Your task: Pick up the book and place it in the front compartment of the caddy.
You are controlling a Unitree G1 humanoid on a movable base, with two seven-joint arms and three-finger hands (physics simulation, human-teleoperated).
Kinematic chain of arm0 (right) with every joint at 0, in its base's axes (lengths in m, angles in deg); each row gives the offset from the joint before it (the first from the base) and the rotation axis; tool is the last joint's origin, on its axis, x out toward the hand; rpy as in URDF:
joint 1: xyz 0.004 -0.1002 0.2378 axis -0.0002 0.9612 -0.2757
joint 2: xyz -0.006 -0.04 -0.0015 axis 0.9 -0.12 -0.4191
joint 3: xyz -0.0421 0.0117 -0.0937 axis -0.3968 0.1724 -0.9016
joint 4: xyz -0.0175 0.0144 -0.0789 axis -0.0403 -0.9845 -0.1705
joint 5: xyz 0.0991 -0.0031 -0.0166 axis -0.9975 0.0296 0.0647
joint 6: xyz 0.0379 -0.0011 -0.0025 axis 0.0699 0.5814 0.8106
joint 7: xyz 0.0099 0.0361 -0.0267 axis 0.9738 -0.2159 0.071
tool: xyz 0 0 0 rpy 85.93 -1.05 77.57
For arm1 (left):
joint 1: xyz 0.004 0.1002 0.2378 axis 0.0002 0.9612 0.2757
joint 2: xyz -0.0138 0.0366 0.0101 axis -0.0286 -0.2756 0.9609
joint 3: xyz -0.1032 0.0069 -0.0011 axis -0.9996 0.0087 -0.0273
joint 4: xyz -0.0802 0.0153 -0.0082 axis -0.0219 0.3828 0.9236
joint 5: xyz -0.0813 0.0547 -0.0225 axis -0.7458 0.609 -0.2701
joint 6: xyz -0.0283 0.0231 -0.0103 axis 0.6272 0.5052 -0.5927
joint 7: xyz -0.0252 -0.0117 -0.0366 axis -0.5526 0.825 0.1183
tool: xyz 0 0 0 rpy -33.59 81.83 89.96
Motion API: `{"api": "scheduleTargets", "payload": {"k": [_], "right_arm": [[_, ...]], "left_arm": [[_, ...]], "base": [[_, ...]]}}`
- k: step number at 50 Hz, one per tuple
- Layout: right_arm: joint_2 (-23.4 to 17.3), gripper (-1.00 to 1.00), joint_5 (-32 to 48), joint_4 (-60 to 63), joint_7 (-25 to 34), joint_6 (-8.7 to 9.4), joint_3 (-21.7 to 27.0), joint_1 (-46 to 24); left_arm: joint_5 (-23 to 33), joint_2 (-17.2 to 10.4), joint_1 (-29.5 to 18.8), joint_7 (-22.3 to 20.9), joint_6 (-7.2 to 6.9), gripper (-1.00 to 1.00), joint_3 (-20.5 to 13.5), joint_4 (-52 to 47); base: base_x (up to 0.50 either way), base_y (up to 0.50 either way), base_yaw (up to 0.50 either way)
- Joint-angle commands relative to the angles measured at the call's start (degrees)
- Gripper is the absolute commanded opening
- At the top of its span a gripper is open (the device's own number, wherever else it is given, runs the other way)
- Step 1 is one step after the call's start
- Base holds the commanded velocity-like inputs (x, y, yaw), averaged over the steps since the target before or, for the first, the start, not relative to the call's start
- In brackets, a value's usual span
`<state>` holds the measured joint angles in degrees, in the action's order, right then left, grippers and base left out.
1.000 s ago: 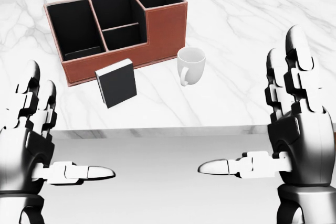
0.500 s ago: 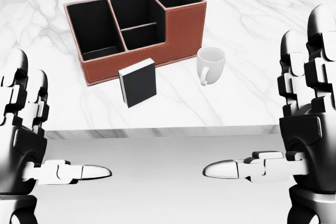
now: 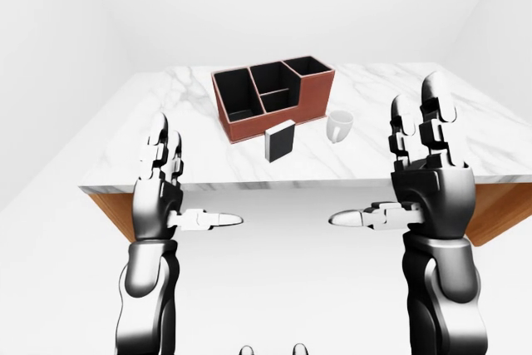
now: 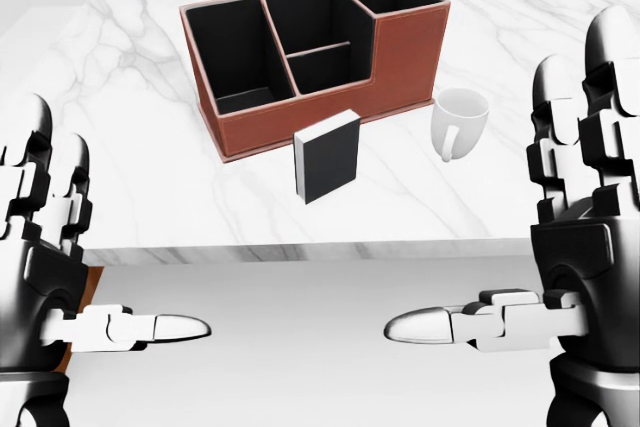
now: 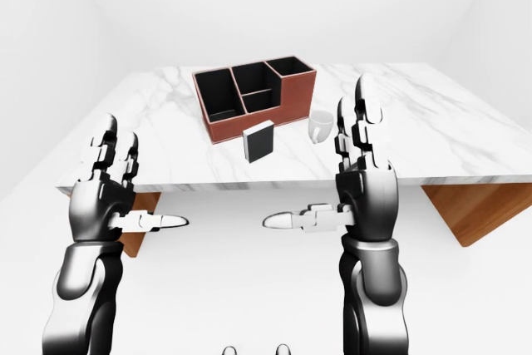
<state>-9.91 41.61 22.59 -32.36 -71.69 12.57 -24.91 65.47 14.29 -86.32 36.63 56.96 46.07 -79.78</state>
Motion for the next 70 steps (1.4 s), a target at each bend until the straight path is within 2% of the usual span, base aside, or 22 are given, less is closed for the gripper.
{"api": "scheduleTargets", "payload": {"k": [1, 16, 50, 63, 70], "right_arm": [[0.0, 1.0, 0.2, 0.7, -0.3, 0.0, -0.1, -0.1], [0.2, 1.0, -0.9, 1.9, -0.1, 0.0, 0.7, 0.0], [-0.2, 1.0, -0.5, 2.3, -0.5, 0.0, 0.8, -0.3], [0.2, 1.0, -1.1, 2.9, -0.6, 0.0, 0.8, -0.2], [-0.4, 1.0, -1.4, 3.0, -1.6, 0.0, 1.2, -0.9]], "left_arm": [[-0.1, 0.1, -0.2, 0.0, 0.0, 1.0, 0.1, 0.3], [-0.2, 0.1, 0.1, 0.1, 0.0, 1.0, 0.1, -1.3], [-0.8, 0.1, 0.0, 0.1, 0.0, 1.0, -0.3, -2.9], [-1.1, 0.1, 0.1, 0.2, 0.0, 1.0, -0.4, -3.3], [-1.0, 0.1, 0.1, 0.2, 0.0, 1.0, -0.3, -3.6]], "base": [[0.0, 0.0, 0.0], [0.02, 0.0, 0.0], [0.5, 0.0, 0.0], [0.0, 0.0, 0.0], [0.0, 0.31, 0.0]]}}
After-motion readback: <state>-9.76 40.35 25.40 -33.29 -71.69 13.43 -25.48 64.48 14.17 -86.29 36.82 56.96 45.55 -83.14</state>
